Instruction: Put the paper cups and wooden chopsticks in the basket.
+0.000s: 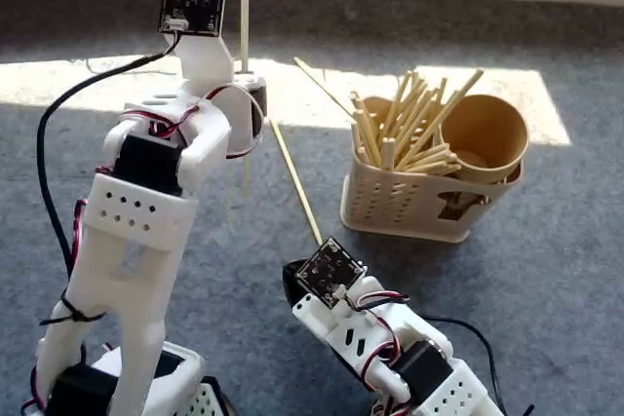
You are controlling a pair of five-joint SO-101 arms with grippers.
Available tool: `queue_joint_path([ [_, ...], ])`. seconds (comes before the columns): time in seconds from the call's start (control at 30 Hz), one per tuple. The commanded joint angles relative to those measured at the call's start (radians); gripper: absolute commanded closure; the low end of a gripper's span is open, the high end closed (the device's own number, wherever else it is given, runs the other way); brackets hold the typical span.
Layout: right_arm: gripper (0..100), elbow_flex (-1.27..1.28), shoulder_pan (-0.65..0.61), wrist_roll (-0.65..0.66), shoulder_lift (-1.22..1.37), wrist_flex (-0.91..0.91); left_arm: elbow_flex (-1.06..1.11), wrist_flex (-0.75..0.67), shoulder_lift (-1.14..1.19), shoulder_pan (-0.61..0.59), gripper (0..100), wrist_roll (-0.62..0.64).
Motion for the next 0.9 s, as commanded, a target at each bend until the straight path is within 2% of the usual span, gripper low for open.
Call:
queue_joint_path([
  [0.0, 99.2, 0.09, 0.01, 0.002, -0.018, -0.022, -0.038, -0.117, -0.082, 0.064, 100, -0.018],
  [0.3, 99.2, 0.09, 0.01, 0.002, -0.018, -0.027, -0.038, -0.327, -0.101, 0.191, 100, -0.018],
  [0.63, 99.2, 0.09, 0.01, 0.003, -0.018, -0.042, -0.036, -0.502, -0.099, 0.263, 100, -0.017],
  [0.8, 99.2, 0.09, 0.01, 0.009, -0.018, -0.042, -0.036, -0.569, -0.097, 0.26, 100, 0.1],
  [0.87, 99.2, 0.09, 0.01, 0.057, -0.016, -0.042, -0.027, -0.575, -0.093, 0.263, 100, 0.106],
])
